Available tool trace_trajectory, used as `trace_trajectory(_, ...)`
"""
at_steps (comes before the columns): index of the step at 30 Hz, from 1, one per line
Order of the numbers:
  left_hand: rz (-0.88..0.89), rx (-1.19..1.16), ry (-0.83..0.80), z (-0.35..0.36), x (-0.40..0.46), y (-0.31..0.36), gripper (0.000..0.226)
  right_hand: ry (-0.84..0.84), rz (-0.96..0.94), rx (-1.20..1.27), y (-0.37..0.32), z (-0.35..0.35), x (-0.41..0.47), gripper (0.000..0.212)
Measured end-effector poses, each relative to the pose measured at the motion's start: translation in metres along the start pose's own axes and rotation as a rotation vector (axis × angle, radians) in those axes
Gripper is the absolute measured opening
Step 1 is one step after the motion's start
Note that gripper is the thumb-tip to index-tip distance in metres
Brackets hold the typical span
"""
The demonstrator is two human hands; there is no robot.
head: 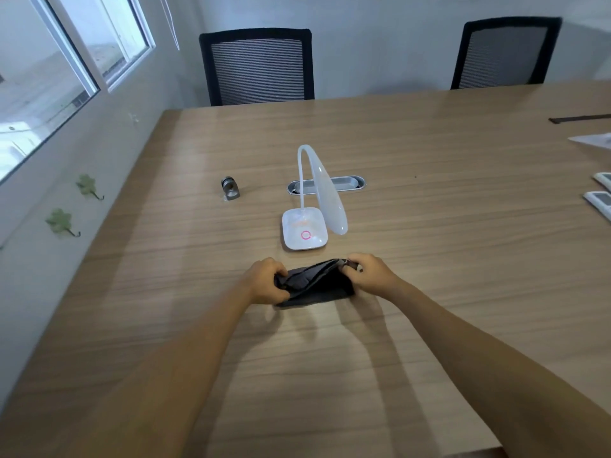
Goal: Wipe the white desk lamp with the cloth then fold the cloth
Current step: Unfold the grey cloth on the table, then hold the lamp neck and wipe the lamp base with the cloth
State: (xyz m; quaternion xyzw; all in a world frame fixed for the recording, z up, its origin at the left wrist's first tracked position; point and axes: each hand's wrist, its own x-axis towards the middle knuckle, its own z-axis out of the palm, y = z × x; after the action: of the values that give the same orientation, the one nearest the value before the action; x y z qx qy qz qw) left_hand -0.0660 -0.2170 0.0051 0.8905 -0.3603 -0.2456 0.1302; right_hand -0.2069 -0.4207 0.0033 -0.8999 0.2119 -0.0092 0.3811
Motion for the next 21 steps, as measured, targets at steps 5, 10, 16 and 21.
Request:
trace_trajectory(5,0.025,0.127,0.033,0.006,0.004,-0.005,0.079,0.011,0.099,0.271,-0.016,0.002,0.005,0.039)
trace_trajectory(10,0.020,0.011,0.181,0.014,0.006,-0.002,0.025,0.052,0.152,0.384,-0.017,-0.002,0.009,0.024)
trace_trajectory(16,-0.095,-0.376,0.238,-0.018,0.013,0.009,0.024,0.188,0.266,0.555,-0.019,-0.007,0.026,0.004)
trace_trajectory(21,-0.180,-0.515,0.189,-0.029,0.039,0.003,0.016,0.282,0.326,0.560,-0.029,-0.011,0.048,0.021)
